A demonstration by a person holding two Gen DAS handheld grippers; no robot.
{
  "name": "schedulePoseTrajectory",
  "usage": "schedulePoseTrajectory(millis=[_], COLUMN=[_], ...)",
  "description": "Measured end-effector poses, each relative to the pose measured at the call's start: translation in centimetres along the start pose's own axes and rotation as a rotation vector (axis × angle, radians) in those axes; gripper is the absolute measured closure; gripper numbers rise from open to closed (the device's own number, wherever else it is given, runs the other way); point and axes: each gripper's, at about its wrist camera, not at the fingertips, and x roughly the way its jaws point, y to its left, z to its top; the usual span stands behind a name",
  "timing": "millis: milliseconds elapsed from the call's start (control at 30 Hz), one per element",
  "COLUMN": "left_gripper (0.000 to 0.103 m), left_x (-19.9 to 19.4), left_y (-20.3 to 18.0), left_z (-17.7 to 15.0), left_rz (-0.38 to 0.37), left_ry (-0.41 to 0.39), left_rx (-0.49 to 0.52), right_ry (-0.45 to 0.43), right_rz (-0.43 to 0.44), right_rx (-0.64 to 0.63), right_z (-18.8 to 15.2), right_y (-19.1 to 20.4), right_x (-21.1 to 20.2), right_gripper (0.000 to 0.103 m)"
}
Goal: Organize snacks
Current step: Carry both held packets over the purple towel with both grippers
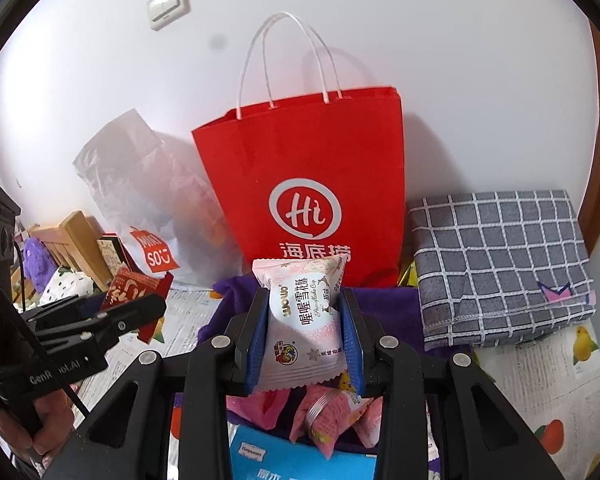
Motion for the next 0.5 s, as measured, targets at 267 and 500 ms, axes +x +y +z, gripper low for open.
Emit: schedulePoseTrajectory(millis=[267,500], left_gripper=[0.060,0.060], left_x=[2.2,3.0], left_y=[0.8,3.3], left_z=[-0.3,-0.3], left_rz=[0.020,0.034], left_ry=[0.037,0.059], left_rx=[0.000,-0.059], right_ry=[0.056,0.101], right_rz=[0.006,-0.011], right_rx=[0.017,0.023], right_z=[-0.3,-1.0], right_y=[-1.7,-3.2], right_x=[2.2,3.8], right_gripper=[0.069,0.069])
